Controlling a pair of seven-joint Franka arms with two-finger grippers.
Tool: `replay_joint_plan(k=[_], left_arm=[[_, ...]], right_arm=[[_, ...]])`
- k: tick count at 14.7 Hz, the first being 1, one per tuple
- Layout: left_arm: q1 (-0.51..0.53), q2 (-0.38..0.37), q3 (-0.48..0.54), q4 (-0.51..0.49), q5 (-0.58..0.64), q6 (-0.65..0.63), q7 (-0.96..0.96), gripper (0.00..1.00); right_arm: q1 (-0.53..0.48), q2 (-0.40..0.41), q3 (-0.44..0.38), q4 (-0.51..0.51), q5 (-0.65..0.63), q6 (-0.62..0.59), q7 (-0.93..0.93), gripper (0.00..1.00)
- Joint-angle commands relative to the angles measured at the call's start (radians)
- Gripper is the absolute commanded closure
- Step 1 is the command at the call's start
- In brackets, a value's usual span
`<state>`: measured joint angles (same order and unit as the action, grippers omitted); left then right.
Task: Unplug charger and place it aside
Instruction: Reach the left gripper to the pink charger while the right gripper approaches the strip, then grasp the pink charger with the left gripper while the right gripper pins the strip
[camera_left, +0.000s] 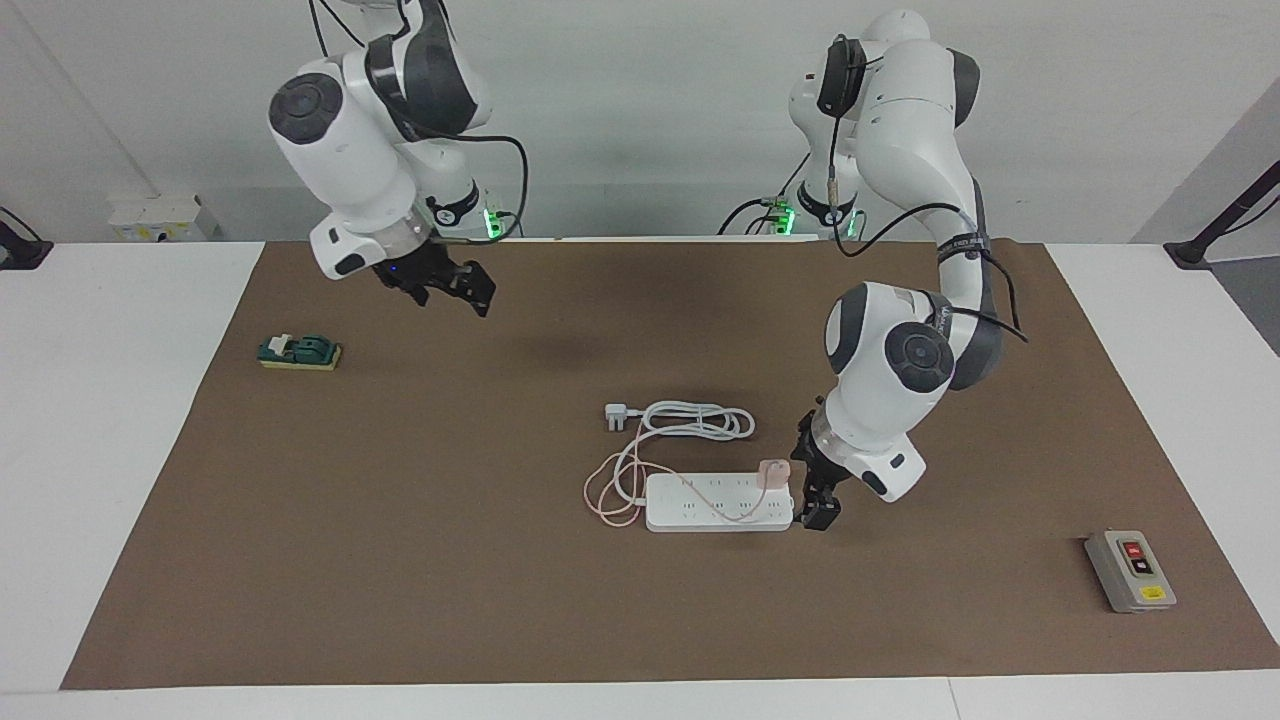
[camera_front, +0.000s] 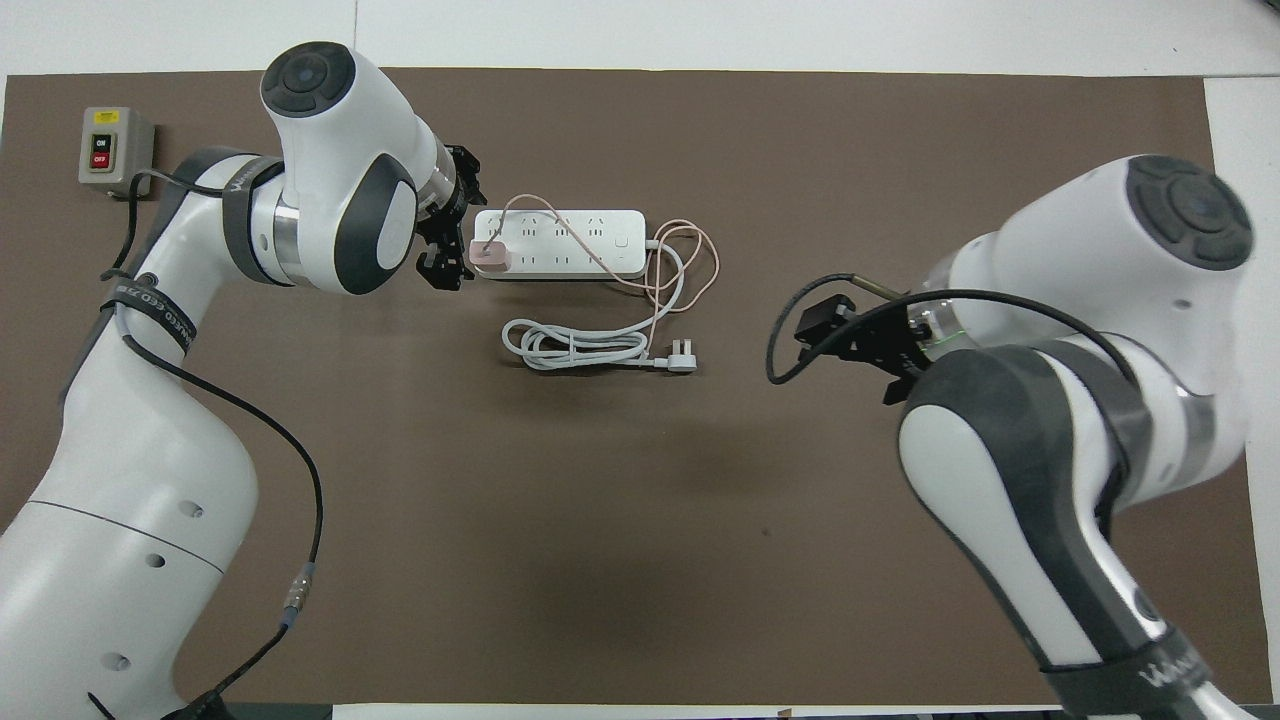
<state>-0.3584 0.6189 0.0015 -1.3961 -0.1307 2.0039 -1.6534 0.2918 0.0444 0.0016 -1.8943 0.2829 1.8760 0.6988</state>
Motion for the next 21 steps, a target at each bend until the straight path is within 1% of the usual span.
replay_joint_plan(k=[1,3,4,5,8,10,11,13,15,16,19,21], left_arm=[[-0.021,-0.073,0.015,-0.115,0.017,0.041,-0.02,0.0],[-0.04,-0.093,0.017,-0.173,0.017,0.093,-0.034,0.0],[-0.042,-0.102,0.017,-0.205,0.017,0.12,-0.037,0.0],[-0.047,-0.108,0.015,-0.222,0.016,0.136,-0.048,0.0],[-0.048,-0.108,0.015,-0.224,0.016,0.161,-0.092,0.0],[-0.048,-0.108,0.015,-0.222,0.016,0.161,-0.095,0.0],[-0.048,-0.108,0.015,-0.222,0.016,0.162,-0.095,0.0],[-0.051,-0.108,0.015,-0.221,0.016,0.162,-0.117,0.0],[-0.062,-0.108,0.015,-0.224,0.016,0.183,-0.123,0.0],[-0.062,-0.107,0.015,-0.224,0.016,0.184,-0.123,0.0],[-0.062,-0.107,0.015,-0.221,0.016,0.187,-0.123,0.0],[-0.062,-0.107,0.015,-0.225,0.016,0.188,-0.123,0.0]], right_arm=[[0.07,0.072,-0.005,0.006,0.106,0.121,0.176,0.0],[0.128,0.112,-0.005,0.006,0.148,0.217,0.328,0.0],[0.145,0.13,-0.005,0.018,0.168,0.239,0.397,0.0],[0.162,0.181,-0.005,0.053,0.18,0.256,0.466,0.0],[0.176,0.335,-0.005,0.187,0.185,0.296,0.62,0.0],[0.176,0.383,-0.005,0.237,0.193,0.301,0.651,0.0],[0.175,0.411,-0.005,0.254,0.218,0.304,0.656,0.0],[0.17,0.486,-0.008,0.34,0.26,0.304,0.674,0.01],[0.156,0.541,-0.008,0.408,0.263,0.301,0.709,0.03],[0.148,0.569,-0.009,0.44,0.286,0.302,0.725,0.04],[0.144,0.601,-0.014,0.443,0.34,0.356,0.745,0.04],[0.141,0.647,-0.014,0.468,0.351,0.362,0.768,0.04]])
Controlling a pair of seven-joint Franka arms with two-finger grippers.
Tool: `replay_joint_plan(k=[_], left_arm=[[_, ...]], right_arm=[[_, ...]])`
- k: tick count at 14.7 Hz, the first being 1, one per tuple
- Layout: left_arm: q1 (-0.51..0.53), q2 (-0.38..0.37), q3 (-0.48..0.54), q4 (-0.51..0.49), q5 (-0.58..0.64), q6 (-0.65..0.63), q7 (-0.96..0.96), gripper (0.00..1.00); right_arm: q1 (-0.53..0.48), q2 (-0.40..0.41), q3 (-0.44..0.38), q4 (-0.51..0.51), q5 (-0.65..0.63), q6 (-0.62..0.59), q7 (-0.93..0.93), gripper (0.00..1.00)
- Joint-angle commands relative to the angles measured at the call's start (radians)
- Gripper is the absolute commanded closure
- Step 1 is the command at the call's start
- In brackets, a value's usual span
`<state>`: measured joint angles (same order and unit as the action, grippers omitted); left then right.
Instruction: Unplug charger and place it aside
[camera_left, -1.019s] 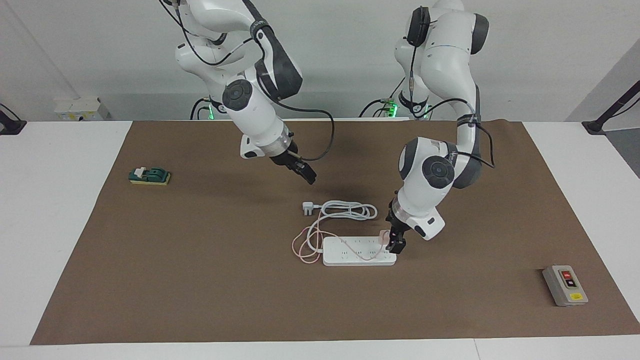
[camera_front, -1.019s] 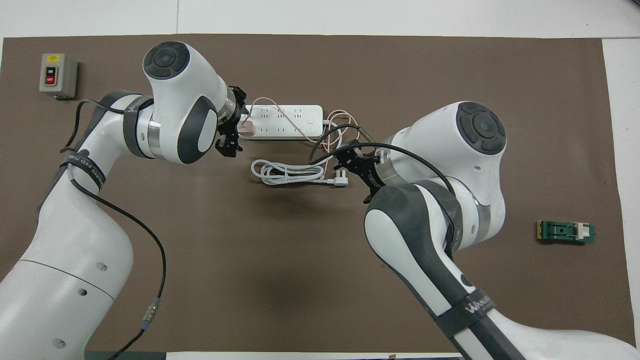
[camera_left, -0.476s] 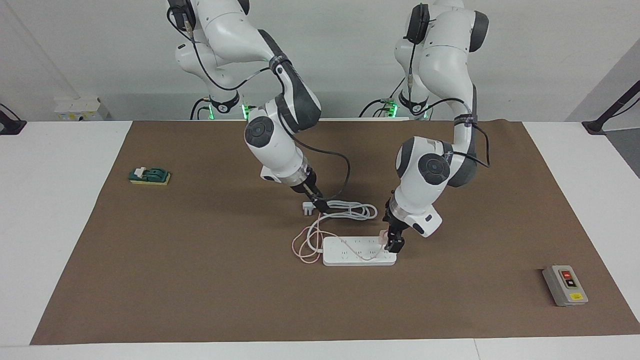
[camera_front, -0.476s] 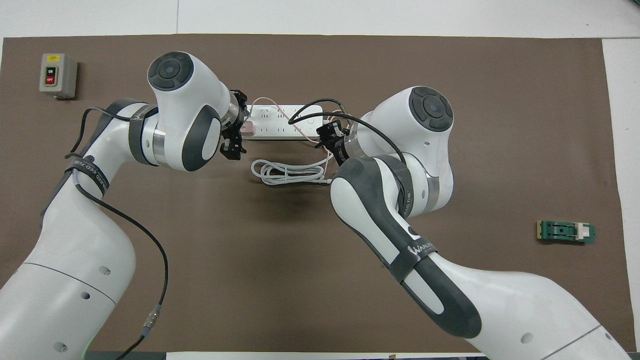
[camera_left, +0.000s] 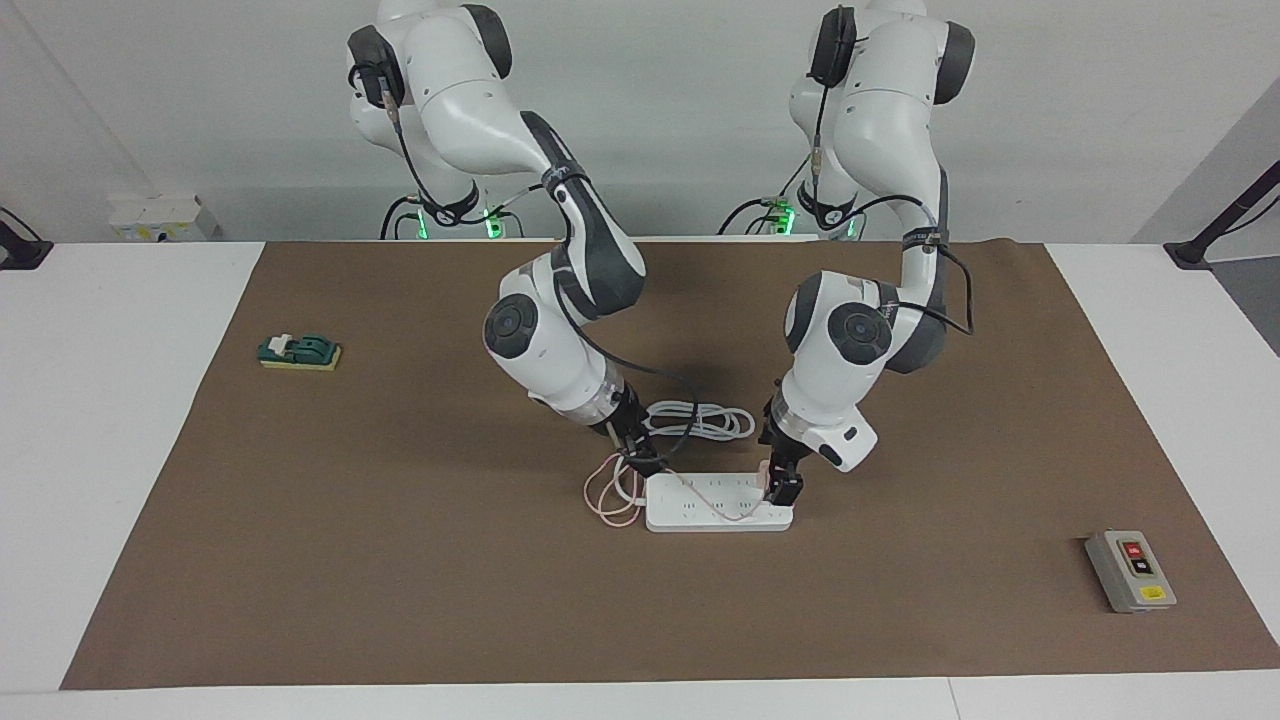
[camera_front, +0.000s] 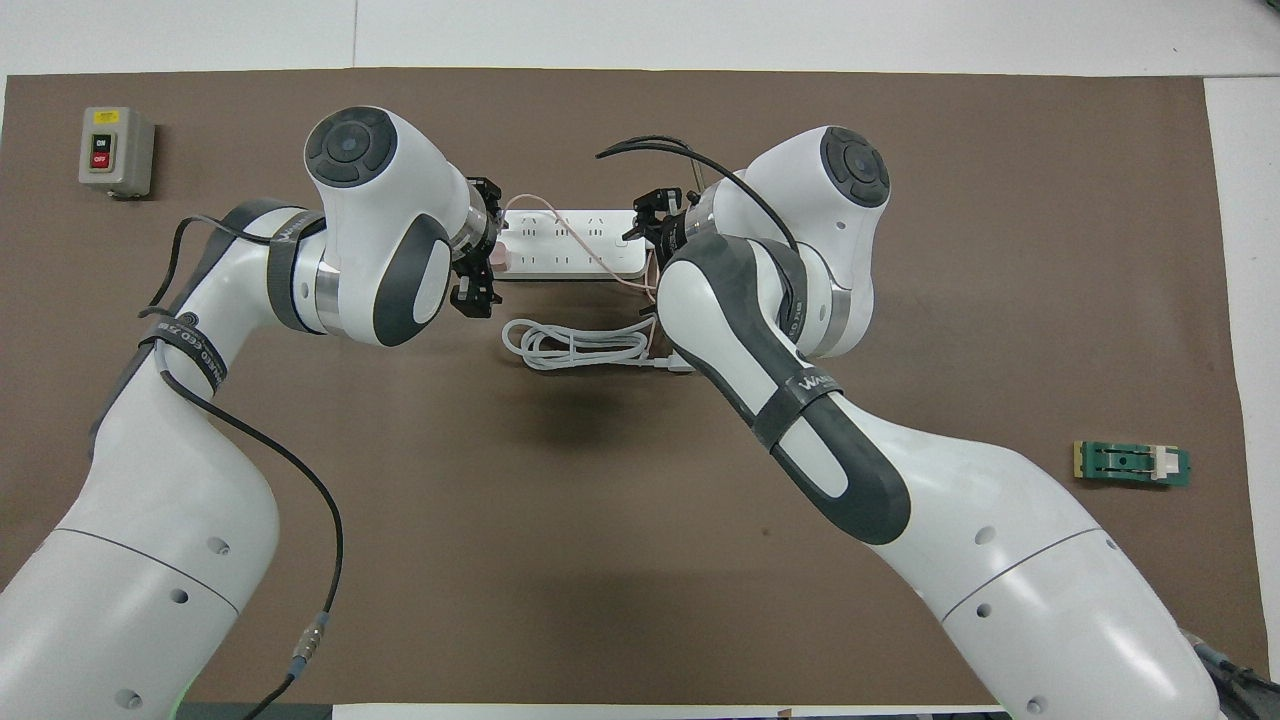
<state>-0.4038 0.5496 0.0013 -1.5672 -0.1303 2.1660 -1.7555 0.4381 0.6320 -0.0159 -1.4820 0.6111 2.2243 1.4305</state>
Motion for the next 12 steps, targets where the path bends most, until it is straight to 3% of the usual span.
replay_joint_plan(k=[1,6,12], left_arm=[[-0.015,-0.037,0.016,-0.057,0.015,0.028,-0.021,0.0],[-0.012,-0.04,0.016,-0.073,0.015,0.04,-0.019,0.0],[-0.013,-0.04,0.016,-0.073,0.015,0.041,-0.018,0.0]], right_arm=[[-0.006,0.086,0.004,0.081,0.022,0.011,0.038,0.04],[-0.013,0.182,0.005,0.212,0.022,-0.009,0.062,0.04],[-0.016,0.232,0.002,0.27,0.01,-0.003,0.061,0.03]])
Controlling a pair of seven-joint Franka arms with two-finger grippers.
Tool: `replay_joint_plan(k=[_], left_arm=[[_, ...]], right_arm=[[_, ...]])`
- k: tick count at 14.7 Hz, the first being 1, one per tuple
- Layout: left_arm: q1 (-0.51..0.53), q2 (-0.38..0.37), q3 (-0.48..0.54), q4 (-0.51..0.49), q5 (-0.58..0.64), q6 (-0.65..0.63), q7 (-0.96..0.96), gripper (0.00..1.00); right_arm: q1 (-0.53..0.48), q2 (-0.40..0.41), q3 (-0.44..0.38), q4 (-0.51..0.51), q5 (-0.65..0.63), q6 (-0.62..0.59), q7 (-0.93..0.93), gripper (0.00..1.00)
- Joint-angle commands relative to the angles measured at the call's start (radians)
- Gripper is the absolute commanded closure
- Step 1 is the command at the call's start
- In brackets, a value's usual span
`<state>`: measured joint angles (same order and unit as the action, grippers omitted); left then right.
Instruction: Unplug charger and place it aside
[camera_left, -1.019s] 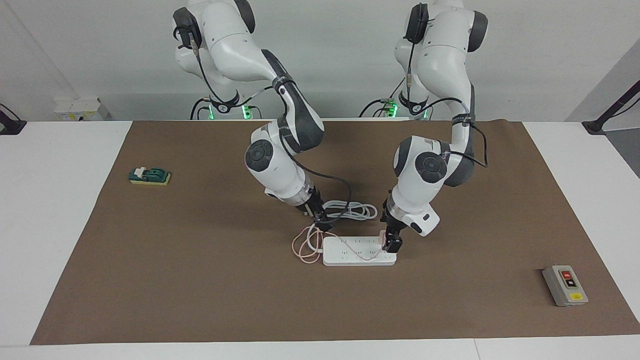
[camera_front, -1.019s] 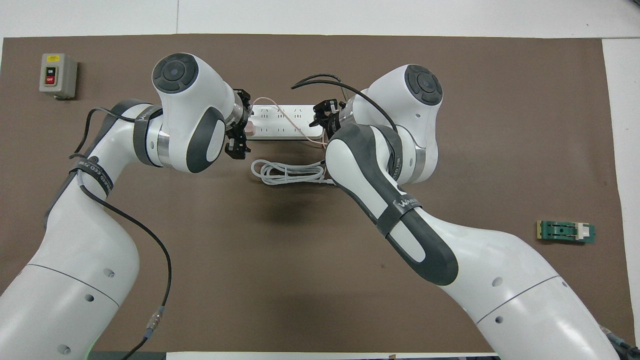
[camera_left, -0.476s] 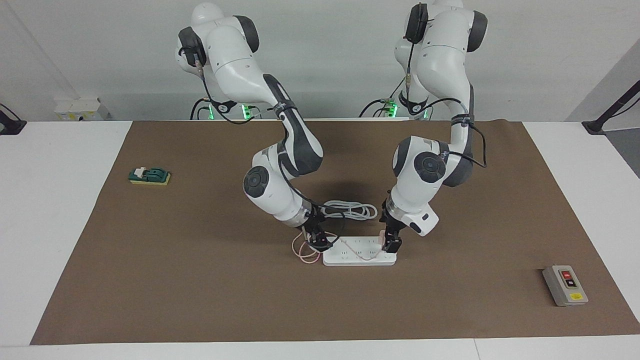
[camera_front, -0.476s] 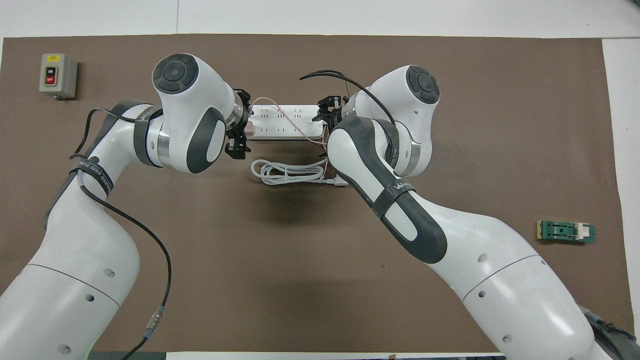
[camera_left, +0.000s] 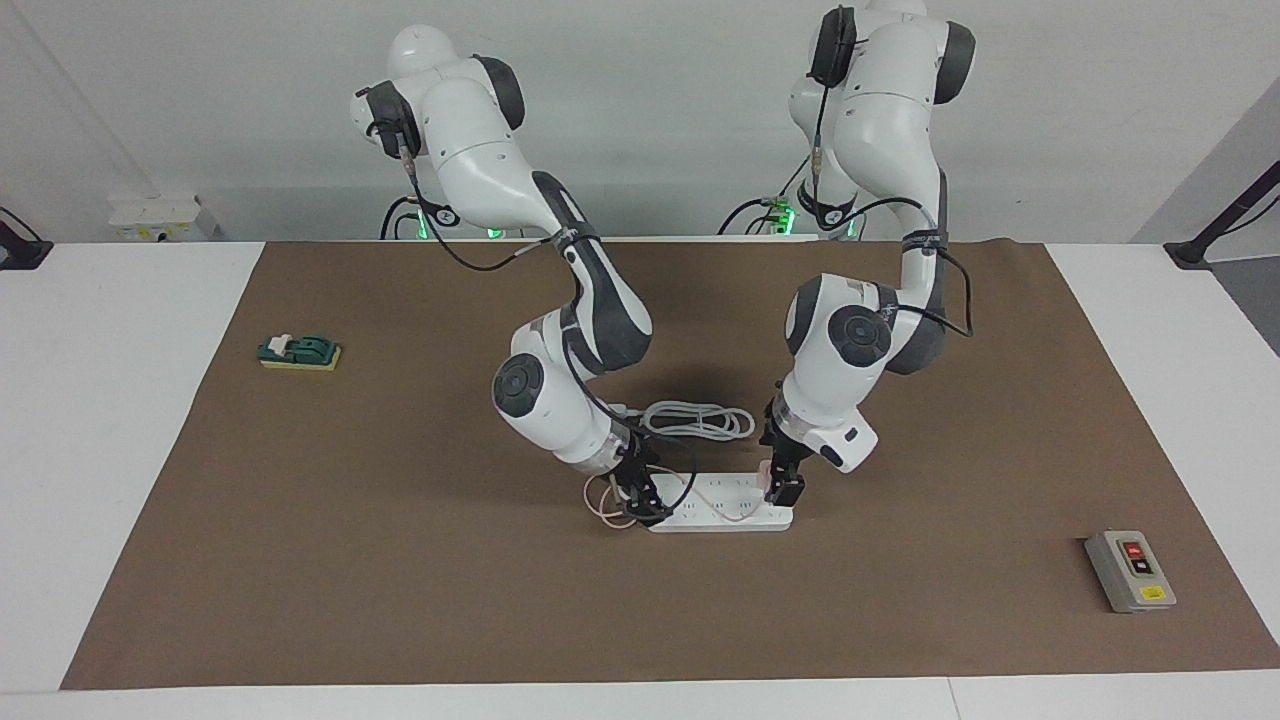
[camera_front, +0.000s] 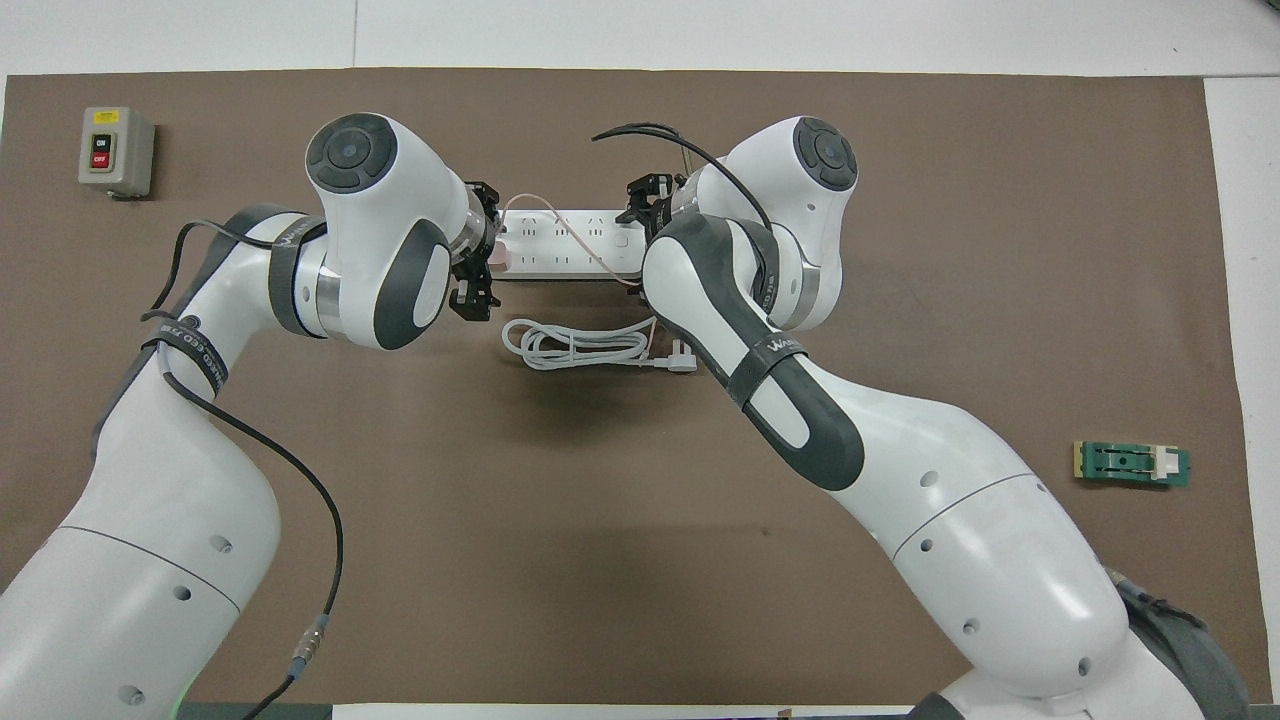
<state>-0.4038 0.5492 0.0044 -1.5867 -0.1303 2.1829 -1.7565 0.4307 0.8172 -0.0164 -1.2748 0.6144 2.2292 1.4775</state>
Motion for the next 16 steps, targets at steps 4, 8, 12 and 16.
replay_joint_plan(k=[4,8,12,16], left_arm=[[-0.013,-0.04,0.012,-0.053,0.015,0.026,-0.017,0.0],[-0.013,-0.04,0.012,-0.052,0.015,0.026,-0.017,0.0],[-0.013,-0.04,0.012,-0.052,0.015,0.026,-0.017,0.02],[-0.007,-0.038,0.012,-0.042,0.014,0.028,-0.017,0.12]], right_arm=[[-0.01,0.068,0.001,0.087,-0.002,-0.005,0.007,0.03],[-0.012,0.086,0.001,0.089,-0.019,0.012,-0.017,0.03],[-0.01,0.096,0.003,0.08,-0.013,0.047,-0.031,0.36],[-0.009,0.099,0.003,0.074,-0.012,0.075,-0.032,0.39]])
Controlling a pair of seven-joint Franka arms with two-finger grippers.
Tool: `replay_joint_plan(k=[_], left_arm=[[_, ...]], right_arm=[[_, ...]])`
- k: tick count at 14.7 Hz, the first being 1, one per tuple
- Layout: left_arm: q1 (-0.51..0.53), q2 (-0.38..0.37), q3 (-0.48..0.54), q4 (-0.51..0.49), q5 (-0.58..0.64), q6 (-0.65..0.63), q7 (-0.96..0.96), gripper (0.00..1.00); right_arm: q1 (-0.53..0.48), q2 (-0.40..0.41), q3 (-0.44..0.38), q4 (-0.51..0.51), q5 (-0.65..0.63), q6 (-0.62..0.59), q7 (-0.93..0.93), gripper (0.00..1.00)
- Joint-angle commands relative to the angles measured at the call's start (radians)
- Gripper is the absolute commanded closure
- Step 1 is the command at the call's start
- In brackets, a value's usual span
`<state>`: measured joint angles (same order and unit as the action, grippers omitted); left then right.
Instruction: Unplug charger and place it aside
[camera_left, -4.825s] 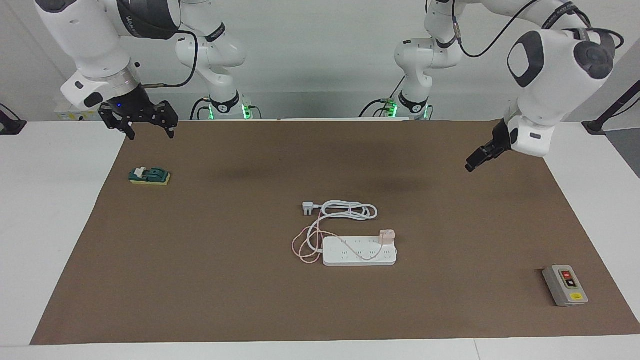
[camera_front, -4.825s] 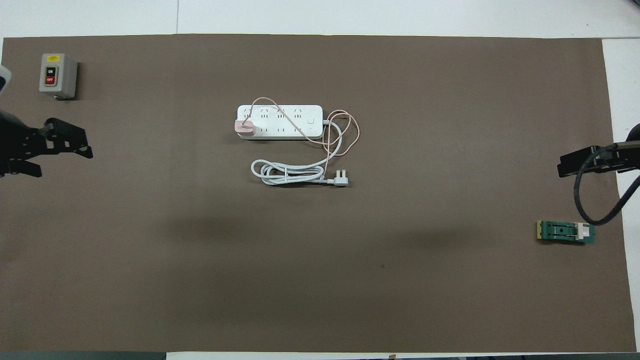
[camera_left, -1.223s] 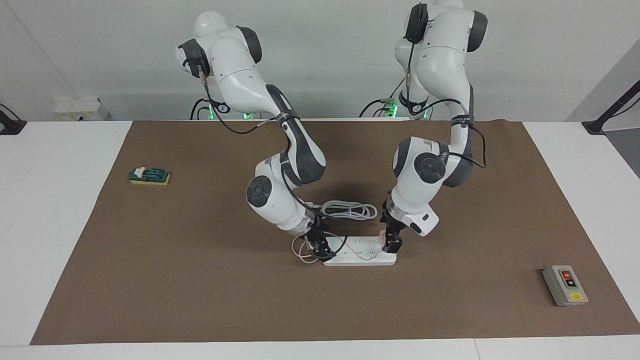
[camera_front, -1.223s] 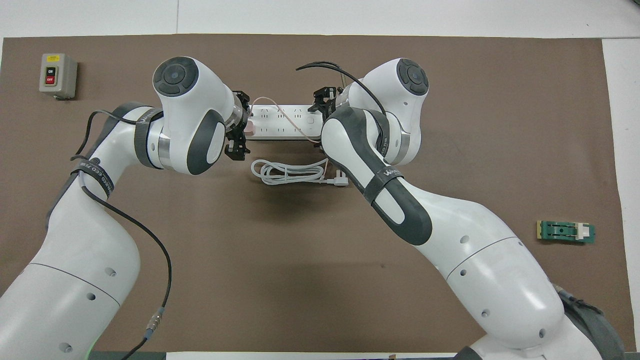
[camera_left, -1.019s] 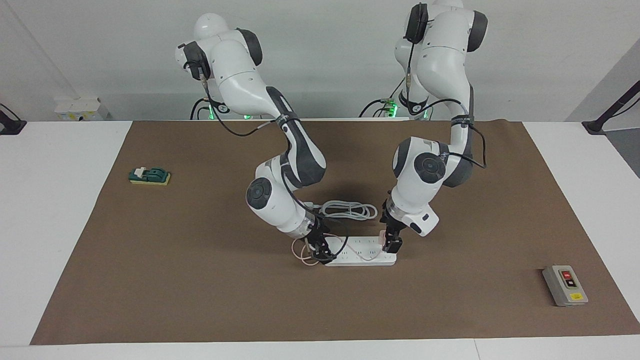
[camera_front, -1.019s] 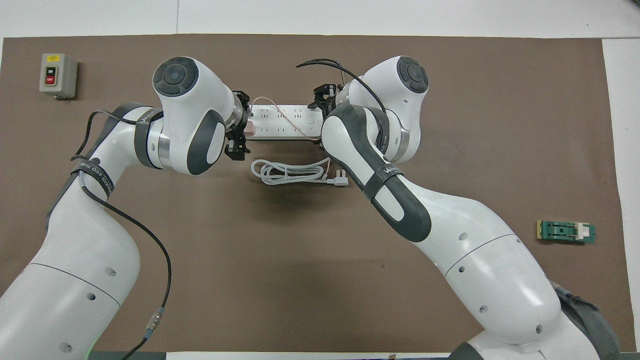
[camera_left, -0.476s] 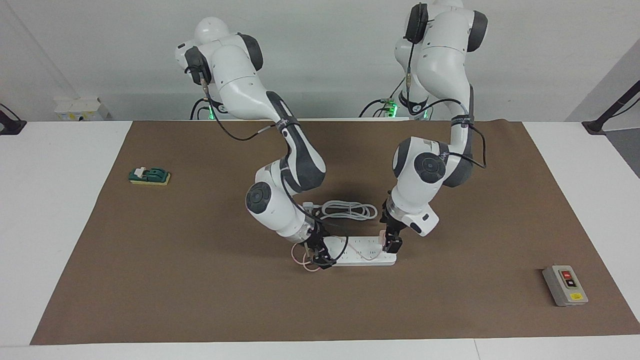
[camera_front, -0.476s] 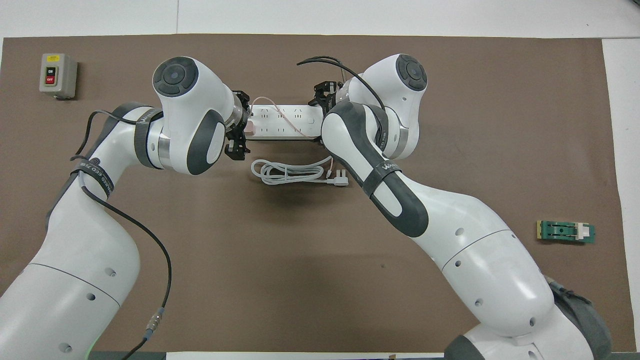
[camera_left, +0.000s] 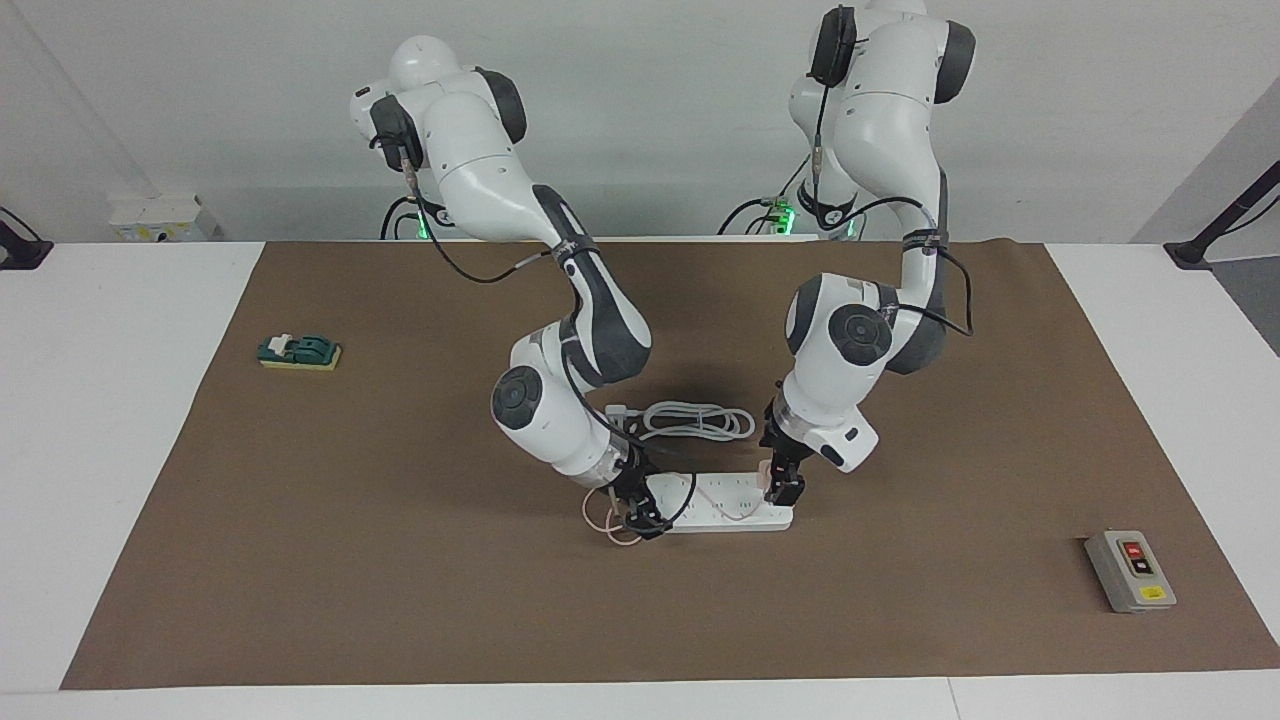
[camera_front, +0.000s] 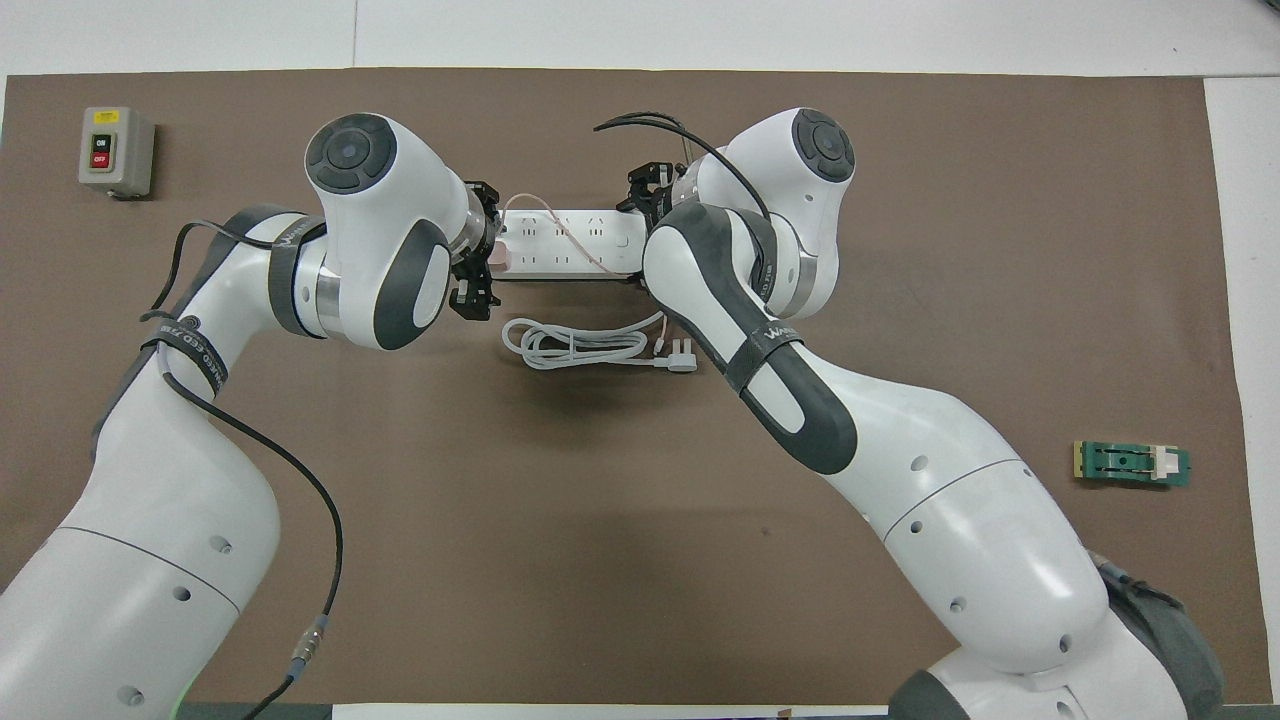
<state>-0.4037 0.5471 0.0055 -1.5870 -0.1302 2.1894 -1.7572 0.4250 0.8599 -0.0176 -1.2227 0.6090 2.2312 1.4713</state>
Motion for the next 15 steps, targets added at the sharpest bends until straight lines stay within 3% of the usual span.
replay_joint_plan(k=[1,2,6,11,15], left_arm=[[-0.007,-0.036,0.011,-0.042,0.014,0.021,-0.016,0.13],[-0.007,-0.035,0.011,-0.042,0.014,0.024,-0.018,0.21],[-0.004,-0.035,0.011,-0.042,0.009,0.029,-0.021,1.0],[-0.001,-0.035,0.011,-0.036,0.009,0.029,-0.018,1.0],[0.023,-0.035,0.013,0.04,0.015,-0.072,-0.01,1.0]], right_arm=[[-0.005,0.056,0.004,0.022,-0.005,0.073,-0.026,0.39],[-0.003,0.056,0.004,0.022,-0.005,0.074,-0.026,0.39],[-0.003,0.056,0.004,0.022,-0.002,0.076,-0.026,0.39],[-0.003,0.056,0.004,0.022,-0.003,0.076,-0.026,0.39],[-0.003,0.062,0.004,0.022,-0.002,0.085,-0.034,0.39]])
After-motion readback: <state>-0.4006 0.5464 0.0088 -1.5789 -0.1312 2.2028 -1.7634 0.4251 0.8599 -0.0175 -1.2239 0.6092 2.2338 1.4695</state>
